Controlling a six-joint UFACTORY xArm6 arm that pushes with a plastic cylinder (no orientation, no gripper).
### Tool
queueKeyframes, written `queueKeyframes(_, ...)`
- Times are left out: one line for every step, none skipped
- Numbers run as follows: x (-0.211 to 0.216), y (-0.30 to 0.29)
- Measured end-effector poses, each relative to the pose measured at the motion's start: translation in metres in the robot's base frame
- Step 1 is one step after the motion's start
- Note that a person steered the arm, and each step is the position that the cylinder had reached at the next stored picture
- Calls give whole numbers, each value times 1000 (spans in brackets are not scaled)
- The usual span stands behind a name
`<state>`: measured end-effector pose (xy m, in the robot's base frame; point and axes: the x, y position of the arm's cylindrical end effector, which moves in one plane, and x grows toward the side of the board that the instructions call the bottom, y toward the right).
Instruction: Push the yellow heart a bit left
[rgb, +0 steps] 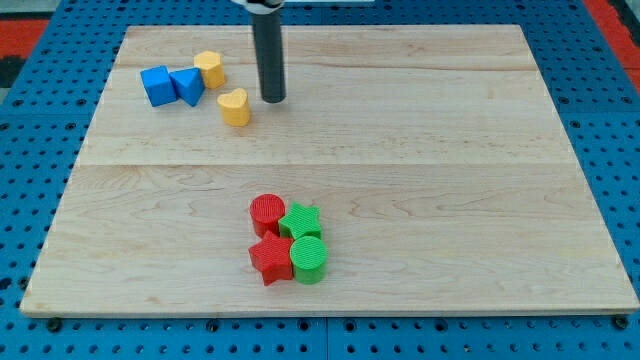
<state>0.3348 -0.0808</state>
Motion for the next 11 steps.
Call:
queueKeyframes(0, -62)
queueKeyframes(2, -70)
queueKeyframes(2, -4)
queueKeyframes(10, 43)
queueKeyframes(27, 34)
queueKeyframes(28, -14)
queueKeyframes(29, -50)
queueKeyframes(39, -31)
queueKeyframes(45, -53)
queueKeyframes(44, -90)
queueKeyframes(44, -107)
